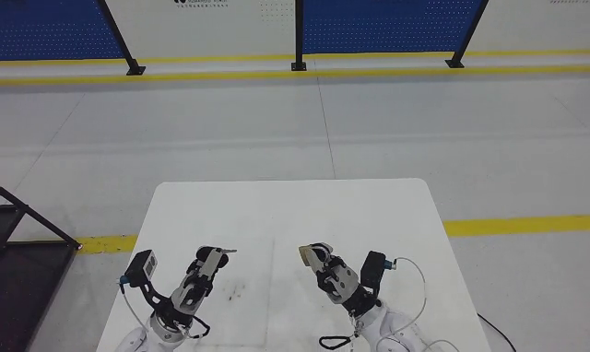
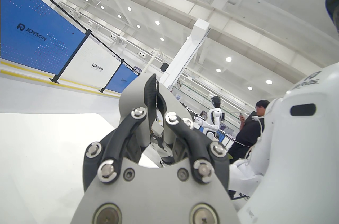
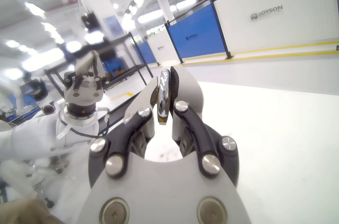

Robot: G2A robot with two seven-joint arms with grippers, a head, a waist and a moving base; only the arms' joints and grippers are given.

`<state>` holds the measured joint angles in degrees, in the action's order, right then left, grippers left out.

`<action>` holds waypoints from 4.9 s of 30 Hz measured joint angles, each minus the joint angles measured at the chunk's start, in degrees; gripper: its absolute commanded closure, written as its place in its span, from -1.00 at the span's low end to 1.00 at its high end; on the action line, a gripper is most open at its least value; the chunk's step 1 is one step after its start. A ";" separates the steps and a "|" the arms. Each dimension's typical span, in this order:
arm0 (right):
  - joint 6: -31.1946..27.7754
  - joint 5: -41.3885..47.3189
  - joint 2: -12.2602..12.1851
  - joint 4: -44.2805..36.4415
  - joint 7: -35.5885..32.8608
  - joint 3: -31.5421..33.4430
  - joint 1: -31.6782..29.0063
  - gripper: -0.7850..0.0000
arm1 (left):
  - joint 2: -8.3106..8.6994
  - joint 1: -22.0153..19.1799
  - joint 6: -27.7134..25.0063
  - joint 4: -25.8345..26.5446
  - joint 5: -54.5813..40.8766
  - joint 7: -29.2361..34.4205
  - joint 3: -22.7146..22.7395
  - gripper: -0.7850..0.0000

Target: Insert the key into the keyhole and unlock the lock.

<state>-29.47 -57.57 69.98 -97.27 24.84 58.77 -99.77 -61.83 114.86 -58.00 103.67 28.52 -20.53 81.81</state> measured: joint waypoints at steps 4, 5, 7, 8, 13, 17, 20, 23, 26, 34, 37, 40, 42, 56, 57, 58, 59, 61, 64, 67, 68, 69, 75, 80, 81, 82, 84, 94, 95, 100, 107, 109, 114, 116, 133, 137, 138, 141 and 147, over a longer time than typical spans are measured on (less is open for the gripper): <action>-0.01 0.00 0.00 0.00 0.00 0.00 0.00 1.00 | 0.00 0.00 0.00 0.00 0.00 0.00 0.00 1.00; -0.01 0.00 0.00 0.00 0.00 0.00 0.00 1.00 | 0.00 0.00 0.00 0.00 -0.01 0.00 0.00 1.00; -0.01 0.01 0.00 0.00 0.00 0.00 0.00 1.00 | -0.01 -0.07 0.12 0.04 -0.09 0.08 -0.03 1.00; -0.01 0.12 0.01 -0.06 -0.06 -0.05 0.02 1.00 | -0.05 -0.26 0.68 0.21 -0.37 0.40 -0.19 1.00; -2.68 4.11 0.63 -1.83 2.13 -2.35 1.09 1.00 | -0.72 -1.36 3.28 0.69 -1.72 0.06 -2.72 1.00; -7.22 10.81 1.76 -1.20 8.09 -5.62 3.10 1.00 | -1.46 -2.94 1.64 -1.79 -1.65 -2.32 -5.16 1.00; -9.80 14.59 2.85 0.95 10.95 -8.40 5.81 1.00 | -1.97 -4.25 -0.07 -2.75 -3.99 -4.01 -7.52 1.00; -11.42 16.59 3.93 3.24 13.31 -10.95 8.04 1.00 | -2.27 -4.85 -0.02 -2.31 -4.11 -5.82 -8.76 1.00; -12.15 17.00 4.82 5.10 16.09 -12.61 9.28 1.00 | -2.37 -4.73 0.00 -1.58 -3.56 -6.97 -10.67 1.00; -14.35 15.70 5.82 7.81 19.19 -14.18 10.06 1.00 | -2.24 -6.05 0.00 -1.30 -1.11 -9.49 -15.06 1.00; -14.31 15.72 5.81 7.78 19.14 -14.16 10.05 1.00 | -2.23 -6.95 0.00 -2.37 0.98 -9.93 -16.23 1.00; -14.30 15.73 5.80 7.77 19.14 -14.16 10.05 1.00 | -2.48 -7.82 0.00 -3.71 3.45 -11.54 -17.12 1.00; -14.30 15.73 5.80 7.77 19.14 -14.16 10.06 1.00 | -2.68 -8.37 0.00 -4.38 4.65 -12.53 -18.05 1.00; -14.30 15.73 5.80 7.77 19.14 -14.16 10.06 1.00 | -3.56 -10.60 0.00 -6.61 7.17 -16.77 -20.73 1.00; -14.30 15.73 5.80 7.77 19.14 -14.16 10.06 1.00 | -3.67 -10.78 0.00 -6.84 7.27 -16.94 -20.80 1.00; -14.30 15.73 5.80 7.77 19.14 -14.16 10.06 1.00 | -3.75 -10.90 0.00 -7.02 7.35 -17.07 -20.85 1.00; -14.30 15.73 5.80 7.77 19.14 -14.16 10.06 1.00 | -3.84 -11.04 0.00 -7.20 7.45 -17.18 -20.88 1.00; -14.30 15.73 5.81 7.77 19.14 -14.16 10.06 1.00 | -4.09 -11.37 0.00 -7.54 7.74 -17.45 -20.99 1.00; -14.30 15.73 5.81 7.77 19.14 -14.16 10.06 1.00 | -4.51 -11.85 0.42 -7.78 7.99 -17.85 -21.35 1.00; -14.30 15.73 5.80 7.77 19.14 -14.16 10.06 1.00 | -4.96 -12.35 1.06 -7.96 8.13 -18.08 -21.92 1.00; -14.30 15.73 5.80 7.77 19.14 -14.16 10.06 1.00 | -5.09 -12.51 1.29 -8.01 8.19 -18.16 -22.05 1.00; -14.30 15.73 5.80 7.77 19.14 -14.16 10.06 1.00 | -5.27 -12.73 1.69 -8.04 8.40 -18.39 -22.17 1.00; -14.30 15.73 5.80 7.77 19.14 -14.16 10.06 1.00 | -6.00 -13.33 2.30 -8.43 9.16 -18.92 -22.88 1.00; -14.30 15.73 5.80 7.77 19.14 -14.16 10.06 1.00 | -6.42 -13.45 2.78 -8.35 9.31 -19.00 -22.94 1.00; -14.30 15.73 5.80 7.77 19.14 -14.16 10.06 1.00 | -6.51 -13.42 2.81 -8.29 9.32 -19.05 -22.93 1.00; -14.30 15.73 5.80 7.77 19.14 -14.16 10.06 1.00 | -6.58 -13.40 2.81 -8.28 9.35 -19.04 -22.92 1.00; -14.30 15.73 5.80 7.77 19.14 -14.16 10.06 1.00 | -6.71 -13.37 2.81 -8.28 9.46 -18.88 -22.91 1.00; -14.30 15.73 5.80 7.77 19.14 -14.16 10.06 1.00 | -7.47 -13.42 3.22 -8.81 10.20 -18.99 -23.01 1.00; -14.30 15.73 5.80 7.77 19.14 -14.16 10.06 1.00 | -7.53 -13.40 3.23 -8.82 10.31 -19.10 -22.97 1.00; -14.30 15.72 5.81 7.77 19.14 -14.16 10.06 1.00 | -7.88 -13.25 3.12 -8.93 10.83 -19.80 -22.72 1.00; -14.30 15.73 5.81 7.77 19.14 -14.16 10.06 1.00 | -8.34 -13.37 3.18 -9.33 11.05 -19.68 -22.78 1.00; -14.30 15.73 5.81 7.77 19.14 -14.16 10.06 1.00 | -8.49 -13.42 3.35 -9.45 10.99 -19.74 -22.79 1.00; -14.30 15.73 5.80 7.77 19.14 -14.16 10.06 1.00 | -8.81 -13.55 3.58 -9.68 10.85 -19.55 -22.79 1.00; -14.30 15.73 5.80 7.77 19.14 -14.16 10.06 1.00 | -8.91 -13.56 3.56 -9.67 10.80 -19.42 -22.79 1.00; -11.38 15.30 6.17 6.01 18.12 -13.43 8.98 1.00 | -10.01 -13.87 3.55 -9.95 10.87 -19.72 -22.95 1.00; -10.74 14.36 6.48 6.15 18.54 -13.61 8.84 1.00 | -10.30 -13.98 3.68 -10.02 11.04 -19.81 -23.17 1.00; -10.55 14.10 6.59 6.25 18.62 -13.70 8.85 1.00 | -10.38 -14.03 3.72 -10.06 11.08 -19.81 -23.22 1.00; -10.20 13.50 6.83 6.44 18.85 -13.82 8.90 1.00 | -10.58 -14.12 3.84 -10.15 11.24 -19.78 -23.34 1.00; -10.13 12.73 7.12 6.51 19.73 -13.53 8.60 1.00 | -10.86 -14.14 3.79 -10.28 11.37 -19.36 -23.30 -0.86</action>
<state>-39.60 -44.84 77.10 -90.76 44.57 45.25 -91.17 -72.69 100.72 -54.21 93.39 39.89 -39.89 58.51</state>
